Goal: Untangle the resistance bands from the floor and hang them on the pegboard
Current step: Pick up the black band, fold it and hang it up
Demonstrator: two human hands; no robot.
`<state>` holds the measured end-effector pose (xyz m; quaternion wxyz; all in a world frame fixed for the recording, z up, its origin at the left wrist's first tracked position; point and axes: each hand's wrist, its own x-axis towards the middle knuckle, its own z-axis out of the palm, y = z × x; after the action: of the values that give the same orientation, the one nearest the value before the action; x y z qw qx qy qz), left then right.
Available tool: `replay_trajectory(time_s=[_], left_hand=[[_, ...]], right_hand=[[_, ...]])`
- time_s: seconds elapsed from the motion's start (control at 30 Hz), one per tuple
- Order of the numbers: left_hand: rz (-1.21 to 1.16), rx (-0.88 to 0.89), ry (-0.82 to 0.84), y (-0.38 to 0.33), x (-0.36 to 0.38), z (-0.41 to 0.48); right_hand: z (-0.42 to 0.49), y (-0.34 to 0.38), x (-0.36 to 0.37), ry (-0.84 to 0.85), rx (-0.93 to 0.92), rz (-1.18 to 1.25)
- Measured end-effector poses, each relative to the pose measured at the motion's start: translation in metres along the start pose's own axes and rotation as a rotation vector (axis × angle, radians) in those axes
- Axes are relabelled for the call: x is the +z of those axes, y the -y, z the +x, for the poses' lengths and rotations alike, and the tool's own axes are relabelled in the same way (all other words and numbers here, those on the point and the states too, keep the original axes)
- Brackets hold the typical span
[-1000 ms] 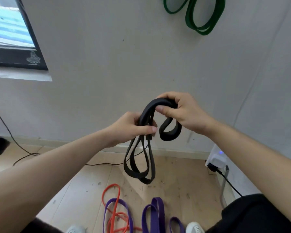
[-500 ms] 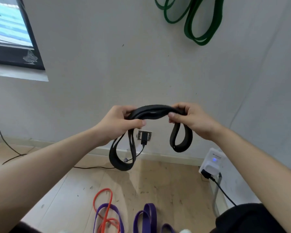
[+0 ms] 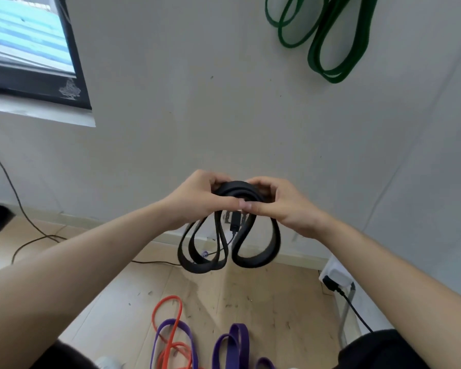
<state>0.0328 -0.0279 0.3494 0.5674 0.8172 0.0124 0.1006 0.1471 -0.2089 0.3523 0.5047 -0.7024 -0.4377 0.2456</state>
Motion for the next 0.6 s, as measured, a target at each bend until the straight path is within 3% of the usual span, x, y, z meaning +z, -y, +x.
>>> replay_trajectory(time_s=[0.33,0.6], left_hand=[[-0.187,0.021,-0.104,-0.051,-0.027,0.009],[-0.401,0.224,-0.193,-0.140,-0.057,0.061]], right_hand=[[0.019,0.075,-0.031,-0.180,-0.119,0.163],[0.054,0.161,-0.082,-0.334,-0.221,0.258]])
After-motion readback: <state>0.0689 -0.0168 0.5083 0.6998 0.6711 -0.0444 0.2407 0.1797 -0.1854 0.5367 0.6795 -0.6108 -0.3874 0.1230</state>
